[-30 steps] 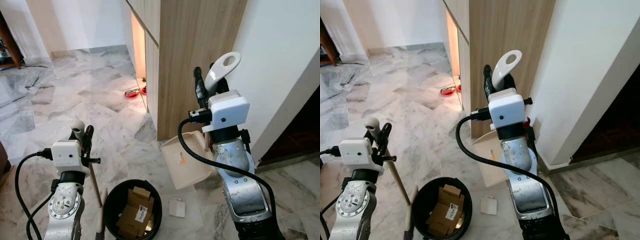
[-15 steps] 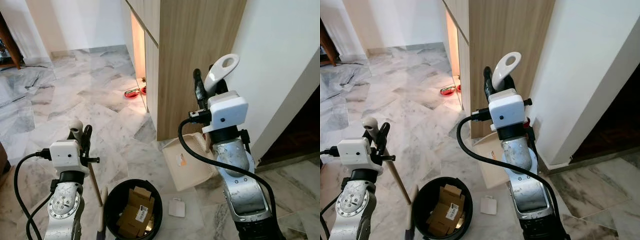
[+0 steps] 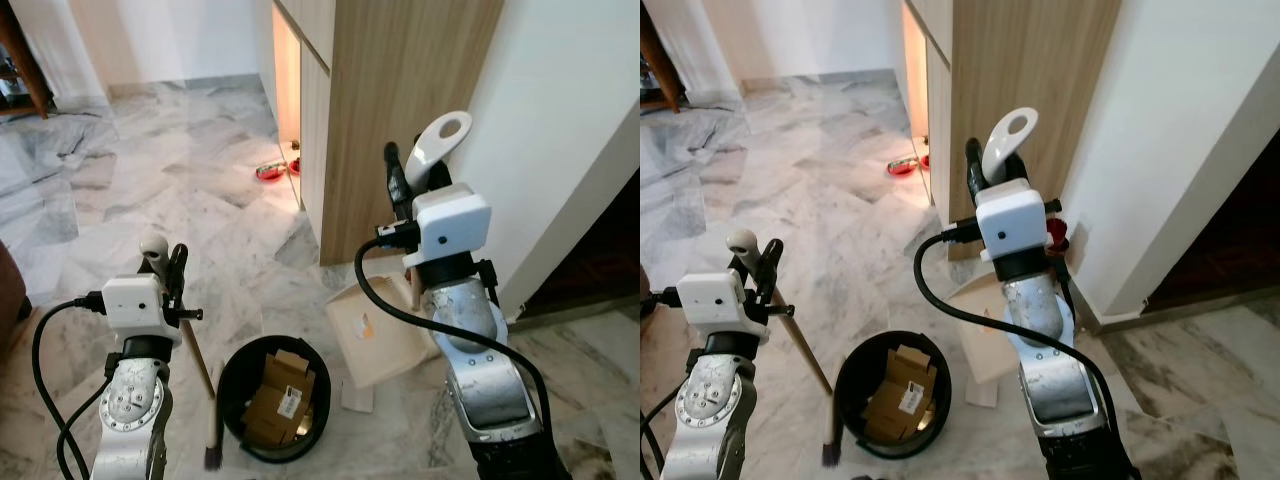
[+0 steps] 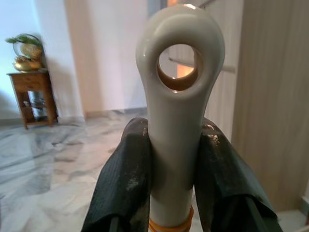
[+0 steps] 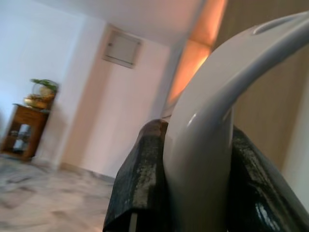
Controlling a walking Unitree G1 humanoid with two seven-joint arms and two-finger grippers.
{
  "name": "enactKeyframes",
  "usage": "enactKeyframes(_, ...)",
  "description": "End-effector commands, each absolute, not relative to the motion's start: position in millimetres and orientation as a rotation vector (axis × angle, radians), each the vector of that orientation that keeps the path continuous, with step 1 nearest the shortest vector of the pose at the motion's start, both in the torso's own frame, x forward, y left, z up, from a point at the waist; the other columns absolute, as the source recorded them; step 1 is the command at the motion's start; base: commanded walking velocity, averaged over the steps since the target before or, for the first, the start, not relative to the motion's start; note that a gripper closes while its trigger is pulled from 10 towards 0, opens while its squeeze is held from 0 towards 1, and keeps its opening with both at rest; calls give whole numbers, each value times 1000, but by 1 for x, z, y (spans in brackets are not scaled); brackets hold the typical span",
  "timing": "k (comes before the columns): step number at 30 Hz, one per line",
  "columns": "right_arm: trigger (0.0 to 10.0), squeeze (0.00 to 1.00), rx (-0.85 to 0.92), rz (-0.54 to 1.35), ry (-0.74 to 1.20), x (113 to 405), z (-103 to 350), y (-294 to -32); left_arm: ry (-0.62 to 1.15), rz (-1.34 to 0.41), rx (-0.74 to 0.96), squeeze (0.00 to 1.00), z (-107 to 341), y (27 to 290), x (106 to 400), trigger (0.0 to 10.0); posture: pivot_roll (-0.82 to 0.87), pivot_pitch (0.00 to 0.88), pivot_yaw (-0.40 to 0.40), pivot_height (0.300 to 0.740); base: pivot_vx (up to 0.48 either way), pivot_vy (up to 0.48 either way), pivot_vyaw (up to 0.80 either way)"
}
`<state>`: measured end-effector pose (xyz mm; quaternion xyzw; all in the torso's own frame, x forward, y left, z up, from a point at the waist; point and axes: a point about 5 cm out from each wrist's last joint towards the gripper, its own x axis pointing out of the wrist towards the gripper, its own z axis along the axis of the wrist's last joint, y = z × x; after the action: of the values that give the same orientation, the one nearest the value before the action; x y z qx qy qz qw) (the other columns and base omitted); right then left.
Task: Sweep floor
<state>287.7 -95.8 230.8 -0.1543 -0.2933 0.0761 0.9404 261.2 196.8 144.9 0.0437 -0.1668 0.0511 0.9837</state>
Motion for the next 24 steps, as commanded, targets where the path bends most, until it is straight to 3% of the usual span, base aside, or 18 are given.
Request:
enactKeyframes(1,10000,0,-321,169,-671,285,245,-93,-359,113,83,0,150,199,260,10000,92,11,-1,740,-289,0,0)
enactKeyframes(24,10000,0,-369,79,-667,288,243,-107,-364,100,86,0,150,199,261,10000,85,0,5,740,-290,0,0)
